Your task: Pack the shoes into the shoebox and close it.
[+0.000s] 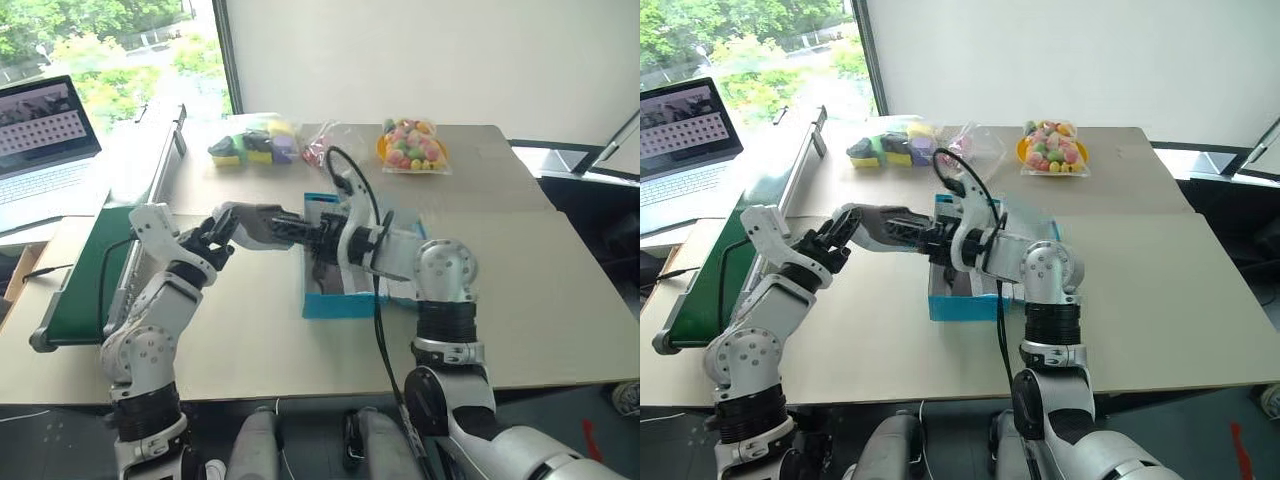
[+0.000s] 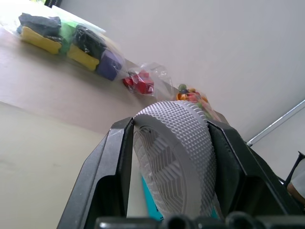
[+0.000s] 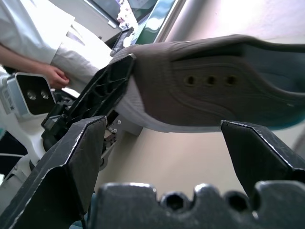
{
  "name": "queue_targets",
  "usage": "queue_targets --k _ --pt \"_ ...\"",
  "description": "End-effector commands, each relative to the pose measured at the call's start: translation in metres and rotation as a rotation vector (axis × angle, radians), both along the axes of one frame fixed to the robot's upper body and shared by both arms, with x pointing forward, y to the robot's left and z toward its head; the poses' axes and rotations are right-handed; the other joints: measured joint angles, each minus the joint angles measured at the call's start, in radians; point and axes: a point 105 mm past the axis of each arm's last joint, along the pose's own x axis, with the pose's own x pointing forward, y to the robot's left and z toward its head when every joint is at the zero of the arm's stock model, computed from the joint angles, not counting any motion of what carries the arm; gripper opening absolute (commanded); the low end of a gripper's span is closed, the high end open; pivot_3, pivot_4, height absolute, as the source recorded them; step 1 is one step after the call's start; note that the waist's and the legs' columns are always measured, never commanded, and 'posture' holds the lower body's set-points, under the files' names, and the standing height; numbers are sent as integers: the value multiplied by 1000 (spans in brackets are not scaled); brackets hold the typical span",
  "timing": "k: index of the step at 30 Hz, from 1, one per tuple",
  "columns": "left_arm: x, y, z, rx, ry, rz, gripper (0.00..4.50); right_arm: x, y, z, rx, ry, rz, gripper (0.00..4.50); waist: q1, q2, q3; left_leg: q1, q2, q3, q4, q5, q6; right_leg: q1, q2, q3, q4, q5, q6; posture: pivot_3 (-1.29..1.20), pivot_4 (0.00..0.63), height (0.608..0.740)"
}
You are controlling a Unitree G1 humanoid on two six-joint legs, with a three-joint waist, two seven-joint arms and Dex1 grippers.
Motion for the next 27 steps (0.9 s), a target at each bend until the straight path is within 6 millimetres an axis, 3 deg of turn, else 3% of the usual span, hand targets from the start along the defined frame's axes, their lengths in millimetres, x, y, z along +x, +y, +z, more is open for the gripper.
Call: queue_targets --k 1,5,13,16,21,27 --pt "-5 -7 19 -9 -74 -33 2266 -4 8 29 82 -99 3 4500 1 0 0 0 0 0 0 0 0 0 0 0 0 0 0 0 150 681" --pt "0 6 14 -16 -39 19 2266 1 3 29 83 -107 -29 4500 0 0 0 0 -1 1 2 0 0 1 -1 0 0 0 1 0 150 681" --pt "-2 12 12 -31 -24 31 2266 3 2 28 77 -111 -36 4500 0 0 0 0 -1 1 1 -1 -2 0 -1 0 -1 0 0 0 150 681" --pt "-2 17 9 -57 -5 47 1675 3 1 26 62 -124 -42 4500 1 0 0 0 -1 0 1 -2 -3 0 -1 0 -1 0 1 0 150 681" --pt "-4 19 6 -44 9 47 57 6 -2 25 62 -123 -61 4500 0 0 0 0 0 0 1 -2 -4 0 -1 0 0 0 0 0 150 681" --pt "-6 22 -2 82 38 37 57 8 -4 26 67 -125 -75 4500 0 0 0 0 0 0 1 -2 -4 0 -1 0 -1 0 0 0 150 681"
